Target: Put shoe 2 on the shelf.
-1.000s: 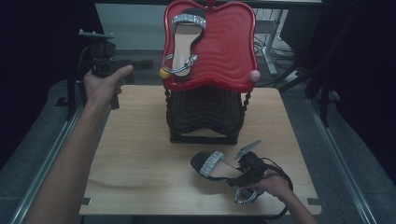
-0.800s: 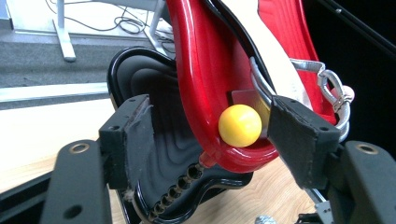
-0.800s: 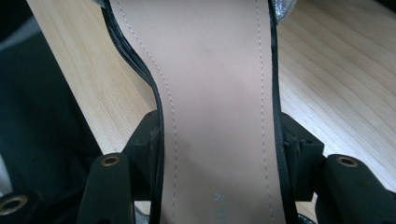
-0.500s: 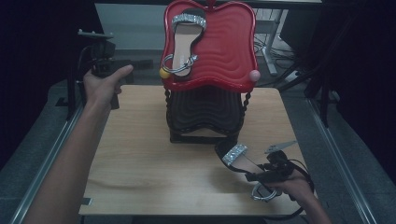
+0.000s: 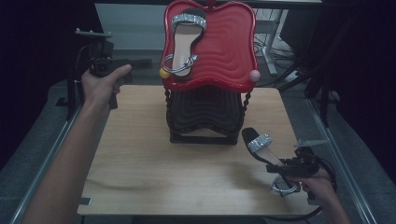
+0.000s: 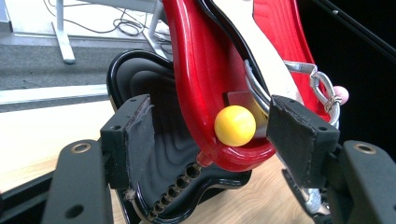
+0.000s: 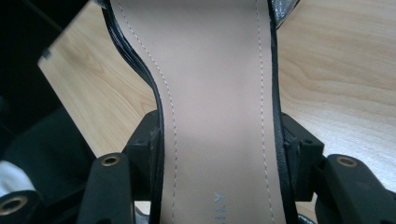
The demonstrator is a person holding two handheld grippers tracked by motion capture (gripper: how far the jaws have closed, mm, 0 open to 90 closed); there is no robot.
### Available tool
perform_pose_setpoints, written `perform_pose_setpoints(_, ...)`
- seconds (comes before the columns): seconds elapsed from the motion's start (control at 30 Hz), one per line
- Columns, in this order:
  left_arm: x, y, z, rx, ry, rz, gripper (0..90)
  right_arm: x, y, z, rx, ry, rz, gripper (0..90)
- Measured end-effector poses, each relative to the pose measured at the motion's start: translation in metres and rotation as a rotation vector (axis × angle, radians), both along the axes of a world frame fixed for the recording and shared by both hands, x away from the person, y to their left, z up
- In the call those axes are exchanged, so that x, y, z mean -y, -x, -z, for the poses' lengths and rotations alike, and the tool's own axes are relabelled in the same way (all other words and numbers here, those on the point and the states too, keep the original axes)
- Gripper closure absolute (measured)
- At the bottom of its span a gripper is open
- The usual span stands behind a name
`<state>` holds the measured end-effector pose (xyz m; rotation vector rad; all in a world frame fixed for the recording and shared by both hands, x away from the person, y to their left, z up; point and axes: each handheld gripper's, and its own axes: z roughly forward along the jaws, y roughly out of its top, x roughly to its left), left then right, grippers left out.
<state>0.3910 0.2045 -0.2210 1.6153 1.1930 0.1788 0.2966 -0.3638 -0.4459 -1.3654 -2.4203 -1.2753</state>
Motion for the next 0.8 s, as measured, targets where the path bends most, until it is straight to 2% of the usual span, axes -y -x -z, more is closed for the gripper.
perform_pose_setpoints(0.1, 0.0, 0.0, 0.0, 0.001, -0.001, -0.001, 32.0, 0.01, -0.002, -0.001, 0.006, -0.03, 0.031, 42.8)
perform_pose_setpoints(0.27, 0.0, 0.001, 0.0, -0.001, 0.003, -0.003, 32.0, 0.024, -0.003, -0.003, 0.011, -0.035, 0.07, 42.8)
perform_pose_setpoints(0.43, 0.0, 0.001, 0.0, 0.0, 0.0, 0.002, 32.0, 0.038, -0.006, -0.008, 0.018, -0.062, 0.105, 42.8)
perform_pose_setpoints(0.6, 0.001, 0.001, -0.001, 0.0, -0.001, 0.005, 32.0, 0.049, -0.01, -0.018, 0.031, -0.103, 0.141, 42.8)
perform_pose_setpoints(0.8, 0.001, 0.002, -0.003, 0.001, 0.0, 0.006, 32.1, 0.056, -0.017, -0.037, 0.07, -0.124, 0.155, 42.8)
